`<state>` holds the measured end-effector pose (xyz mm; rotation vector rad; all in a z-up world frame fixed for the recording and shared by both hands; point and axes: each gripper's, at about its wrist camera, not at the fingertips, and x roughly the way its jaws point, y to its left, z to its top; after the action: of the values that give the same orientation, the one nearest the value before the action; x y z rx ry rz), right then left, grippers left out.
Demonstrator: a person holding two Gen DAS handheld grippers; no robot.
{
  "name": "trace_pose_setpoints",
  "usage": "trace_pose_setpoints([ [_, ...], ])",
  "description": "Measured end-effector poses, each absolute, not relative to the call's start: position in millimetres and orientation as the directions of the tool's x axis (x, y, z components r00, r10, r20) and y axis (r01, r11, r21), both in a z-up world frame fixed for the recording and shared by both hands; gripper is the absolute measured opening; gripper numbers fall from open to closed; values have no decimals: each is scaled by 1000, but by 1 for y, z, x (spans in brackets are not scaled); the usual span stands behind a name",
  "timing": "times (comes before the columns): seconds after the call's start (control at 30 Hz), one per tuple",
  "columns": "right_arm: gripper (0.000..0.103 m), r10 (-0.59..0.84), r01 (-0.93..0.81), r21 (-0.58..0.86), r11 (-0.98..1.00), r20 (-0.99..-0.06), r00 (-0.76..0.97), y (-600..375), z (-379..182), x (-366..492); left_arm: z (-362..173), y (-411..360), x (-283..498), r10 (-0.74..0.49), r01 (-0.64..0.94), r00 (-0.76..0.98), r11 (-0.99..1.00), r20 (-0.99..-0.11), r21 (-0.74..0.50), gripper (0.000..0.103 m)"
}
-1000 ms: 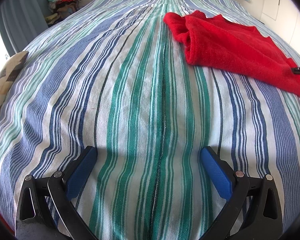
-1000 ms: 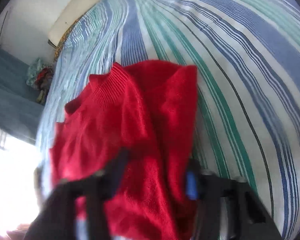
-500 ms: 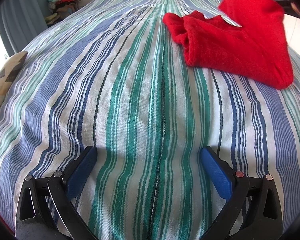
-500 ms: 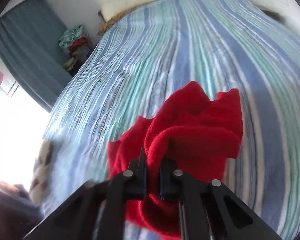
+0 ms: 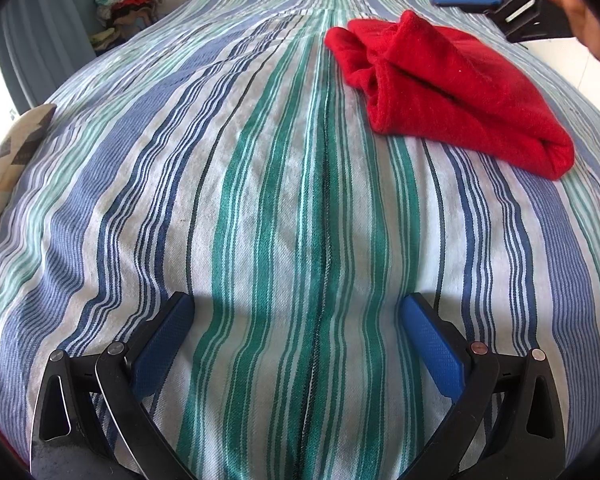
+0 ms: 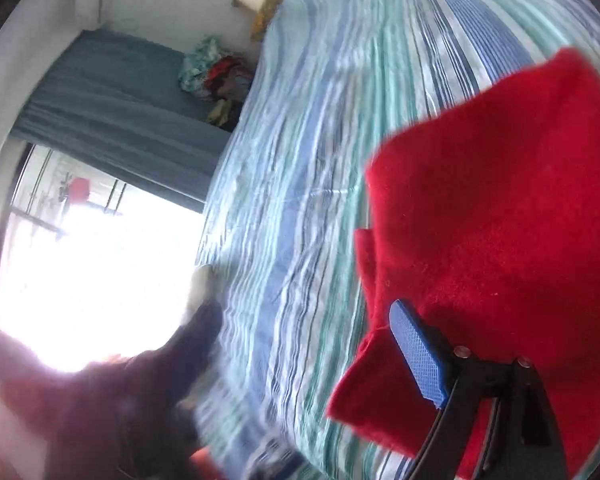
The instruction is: Fold small clothes
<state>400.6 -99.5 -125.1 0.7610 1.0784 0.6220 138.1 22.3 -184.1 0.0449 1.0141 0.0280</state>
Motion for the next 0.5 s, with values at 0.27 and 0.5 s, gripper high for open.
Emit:
trace_pose_setpoints([
  [0.27,54,593,-160,587,794,-686,423,-145,-106,360,-181,28,138,11,-4,523,1000,-852,10,103],
  [0.5,24,551,-239,500,833,-790,268,-90,-197,307,-116,76,153,-192,-78,616,950,-764,-301,101],
])
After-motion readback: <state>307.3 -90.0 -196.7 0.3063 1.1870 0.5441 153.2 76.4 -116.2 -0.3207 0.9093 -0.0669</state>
